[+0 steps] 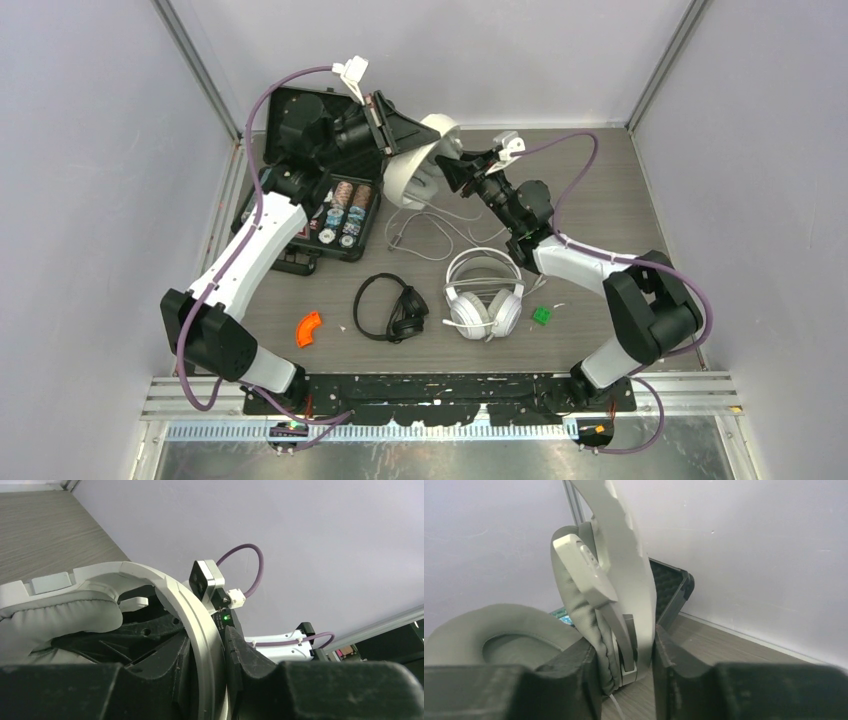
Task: Wrap the headphones
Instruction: Wrap the headphones cable around the headphones.
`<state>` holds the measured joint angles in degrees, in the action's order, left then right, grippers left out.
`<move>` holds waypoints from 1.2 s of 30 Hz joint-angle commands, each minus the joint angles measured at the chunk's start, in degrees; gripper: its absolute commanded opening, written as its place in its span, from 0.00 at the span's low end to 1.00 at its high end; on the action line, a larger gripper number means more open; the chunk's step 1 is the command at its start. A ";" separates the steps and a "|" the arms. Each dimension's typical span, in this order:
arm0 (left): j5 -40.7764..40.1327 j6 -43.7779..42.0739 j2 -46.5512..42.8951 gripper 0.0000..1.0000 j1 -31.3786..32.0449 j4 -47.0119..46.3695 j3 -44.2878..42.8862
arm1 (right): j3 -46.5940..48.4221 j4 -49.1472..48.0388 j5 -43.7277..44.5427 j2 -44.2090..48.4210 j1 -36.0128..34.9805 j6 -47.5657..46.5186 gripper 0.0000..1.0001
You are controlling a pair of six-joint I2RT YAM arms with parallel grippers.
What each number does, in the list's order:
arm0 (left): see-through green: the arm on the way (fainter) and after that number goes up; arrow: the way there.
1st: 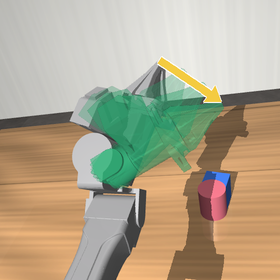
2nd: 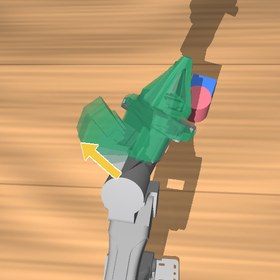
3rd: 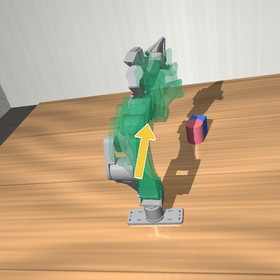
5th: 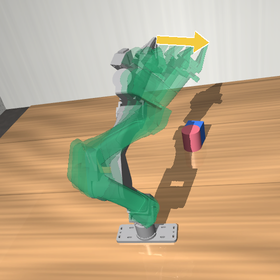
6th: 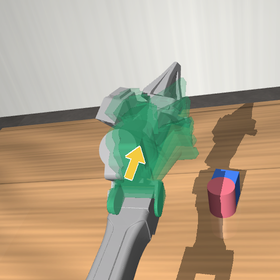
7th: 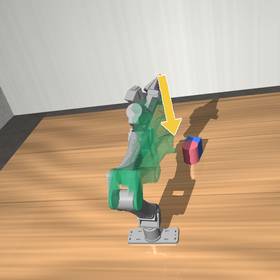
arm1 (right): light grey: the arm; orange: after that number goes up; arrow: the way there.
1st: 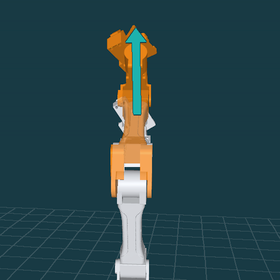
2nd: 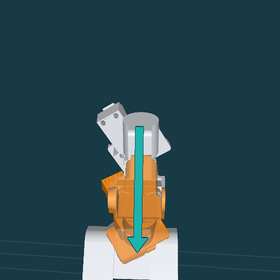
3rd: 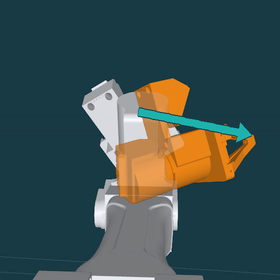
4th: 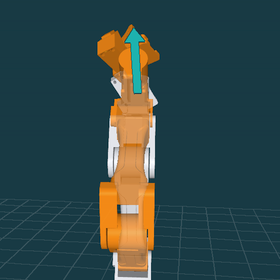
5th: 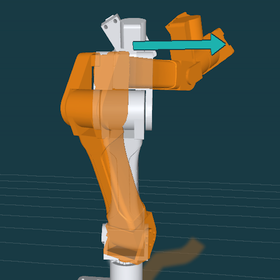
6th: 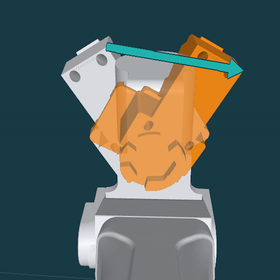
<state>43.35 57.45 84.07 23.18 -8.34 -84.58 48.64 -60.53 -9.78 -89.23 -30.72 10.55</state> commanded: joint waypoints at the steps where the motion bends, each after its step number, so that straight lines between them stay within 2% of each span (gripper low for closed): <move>1: 0.07 -2.34 -2.82 0.12 -0.13 -4.24 -0.09 | 0.97 -3.06 0.28 3.93 -0.60 -2.66 0.17; 5: -3.21 -9.30 -4.39 0.25 -0.13 3.63 -0.10 | -0.30 6.23 1.95 9.11 -0.59 -5.91 0.13; 8: -5.86 -14.70 -5.57 0.45 -0.15 8.73 -0.13 | -0.10 16.05 5.38 13.53 -0.63 -7.29 0.12; 12: -11.42 -23.64 -7.50 0.63 -0.11 17.63 -1.46 | 3.91 34.65 9.38 18.51 -0.63 -8.73 0.11; 14: -15.26 -29.27 -8.26 0.69 -0.15 22.72 -2.75 | 7.02 44.39 9.60 19.50 -0.65 -9.48 0.10; 18: -22.11 -39.84 -8.60 0.72 -0.11 31.32 -6.31 | 11.76 57.78 12.66 19.88 -0.72 -9.20 0.07; 21: -26.38 -45.77 -8.18 0.73 0.33 36.09 -9.03 | 13.84 62.51 14.88 19.88 -0.79 -8.41 0.06; 25: -36.63 -53.42 -5.41 0.75 3.37 44.50 -14.60 | 18.85 69.80 17.05 17.42 -1.92 -6.96 0.04; 32: -48.56 -60.26 -2.09 0.76 10.39 46.86 -17.46 | 27.55 79.23 21.35 12.08 -4.70 -3.29 0.03; 36: -51.14 -62.92 0.32 0.77 12.62 46.04 -17.59 | 30.45 82.24 23.12 10.15 -5.48 -1.40 0.03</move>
<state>-1.52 -0.16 82.35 34.26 36.95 -100.38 74.00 21.08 10.26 -78.78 -35.64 5.15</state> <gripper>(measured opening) 0.766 0.400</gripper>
